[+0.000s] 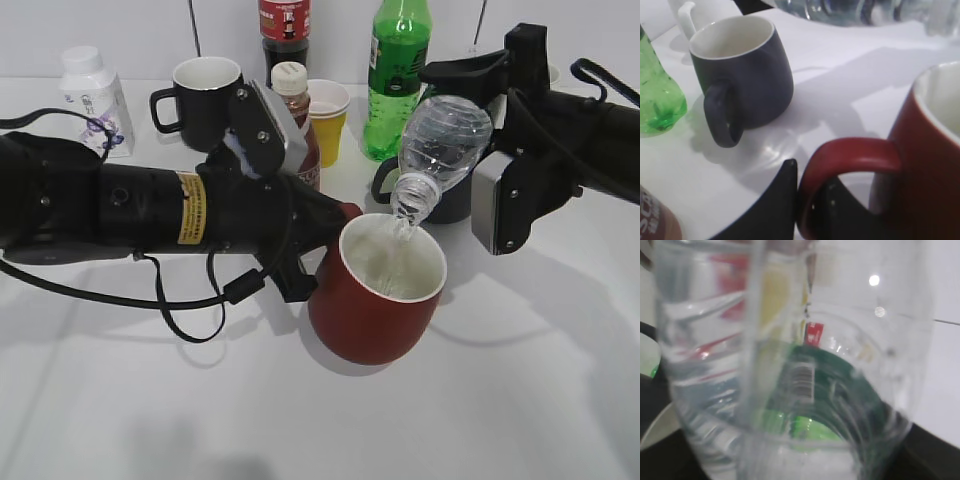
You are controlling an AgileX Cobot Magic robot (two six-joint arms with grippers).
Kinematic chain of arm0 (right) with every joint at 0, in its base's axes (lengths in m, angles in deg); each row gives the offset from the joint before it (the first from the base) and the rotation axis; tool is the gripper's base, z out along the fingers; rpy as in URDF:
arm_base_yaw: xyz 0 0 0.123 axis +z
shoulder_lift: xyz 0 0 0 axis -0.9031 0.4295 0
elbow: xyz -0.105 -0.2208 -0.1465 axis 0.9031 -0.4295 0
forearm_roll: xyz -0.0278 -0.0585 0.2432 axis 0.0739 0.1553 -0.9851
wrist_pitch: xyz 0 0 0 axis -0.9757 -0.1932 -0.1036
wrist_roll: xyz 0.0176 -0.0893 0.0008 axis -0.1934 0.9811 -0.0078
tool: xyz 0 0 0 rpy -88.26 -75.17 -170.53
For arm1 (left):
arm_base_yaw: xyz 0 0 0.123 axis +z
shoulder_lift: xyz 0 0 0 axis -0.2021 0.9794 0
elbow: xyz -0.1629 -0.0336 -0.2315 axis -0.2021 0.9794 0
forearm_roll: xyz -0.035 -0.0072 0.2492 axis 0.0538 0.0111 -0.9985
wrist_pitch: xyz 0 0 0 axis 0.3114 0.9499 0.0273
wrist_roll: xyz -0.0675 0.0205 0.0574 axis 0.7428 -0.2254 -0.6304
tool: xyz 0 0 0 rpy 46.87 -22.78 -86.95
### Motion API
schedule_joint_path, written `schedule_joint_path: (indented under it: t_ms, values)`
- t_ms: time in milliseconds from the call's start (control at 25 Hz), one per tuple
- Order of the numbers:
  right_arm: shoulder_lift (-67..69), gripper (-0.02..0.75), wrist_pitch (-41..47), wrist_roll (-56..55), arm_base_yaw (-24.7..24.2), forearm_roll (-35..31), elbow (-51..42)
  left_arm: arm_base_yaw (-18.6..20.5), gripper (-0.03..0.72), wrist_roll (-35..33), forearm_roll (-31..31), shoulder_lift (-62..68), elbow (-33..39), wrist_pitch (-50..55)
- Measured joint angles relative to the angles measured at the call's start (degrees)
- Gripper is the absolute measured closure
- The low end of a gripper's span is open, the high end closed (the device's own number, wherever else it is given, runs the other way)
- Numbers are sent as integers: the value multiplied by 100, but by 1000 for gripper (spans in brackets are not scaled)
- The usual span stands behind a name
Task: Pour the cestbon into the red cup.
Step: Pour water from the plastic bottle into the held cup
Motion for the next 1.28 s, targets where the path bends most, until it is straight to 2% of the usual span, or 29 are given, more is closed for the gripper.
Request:
schedule_joint_path:
  t_ms: [1000, 1280]
  values:
    - [0, 269, -59, 267, 0, -10, 5, 0, 629, -2, -7, 0, 0, 17]
    - [0, 269, -63, -371, 0, -10, 5, 0, 629, -2, -7, 0, 0, 29]
